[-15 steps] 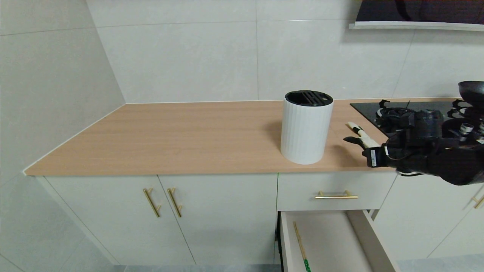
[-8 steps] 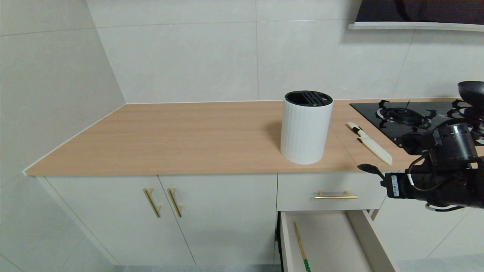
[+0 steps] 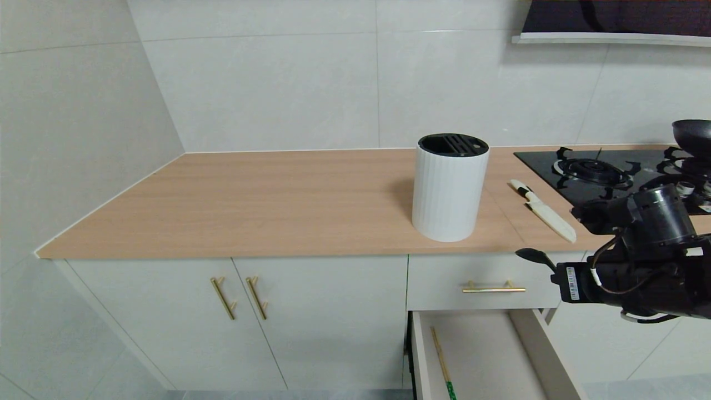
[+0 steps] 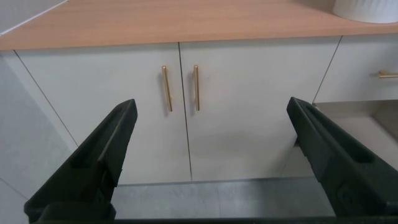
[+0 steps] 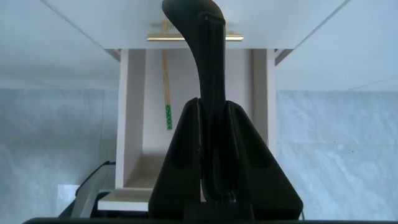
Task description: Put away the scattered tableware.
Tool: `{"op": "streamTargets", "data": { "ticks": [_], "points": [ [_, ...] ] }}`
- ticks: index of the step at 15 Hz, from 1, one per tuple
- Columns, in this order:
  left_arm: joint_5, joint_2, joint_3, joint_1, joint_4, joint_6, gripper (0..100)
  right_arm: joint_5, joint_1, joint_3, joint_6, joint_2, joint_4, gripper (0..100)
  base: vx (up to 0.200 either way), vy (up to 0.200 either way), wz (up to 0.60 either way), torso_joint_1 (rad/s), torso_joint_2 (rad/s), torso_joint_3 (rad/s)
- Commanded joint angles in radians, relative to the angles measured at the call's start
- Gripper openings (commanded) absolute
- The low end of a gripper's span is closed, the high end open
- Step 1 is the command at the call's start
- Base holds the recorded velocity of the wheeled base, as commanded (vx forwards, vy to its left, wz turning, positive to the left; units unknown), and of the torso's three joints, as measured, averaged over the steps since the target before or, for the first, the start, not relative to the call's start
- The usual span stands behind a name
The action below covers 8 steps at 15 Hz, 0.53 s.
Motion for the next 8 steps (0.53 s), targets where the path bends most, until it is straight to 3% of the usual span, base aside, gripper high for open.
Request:
{"op": "streamTargets", "data": {
  "ticks": [1, 5, 8],
  "points": [
    [0.0, 0.0, 0.0, 0.0, 0.0, 0.0, 100, -0.001, 0.0, 0.0, -0.001, 0.016, 0.0, 0, 0.0, 0.0, 0.0, 0.0, 0.0, 0.0],
    [0.0, 0.0, 0.0, 0.0, 0.0, 0.0, 100, -0.003, -0.003, 0.0, -0.001, 0.044, -0.003, 0, 0.0, 0.0, 0.0, 0.0, 0.0, 0.0],
    [0.0, 0.0, 0.0, 0.0, 0.0, 0.0, 100, -0.003, -0.009, 0.002, -0.001, 0.061, -0.02, 0, 0.0, 0.0, 0.0, -0.141, 0.33, 0.188]
  ]
}}
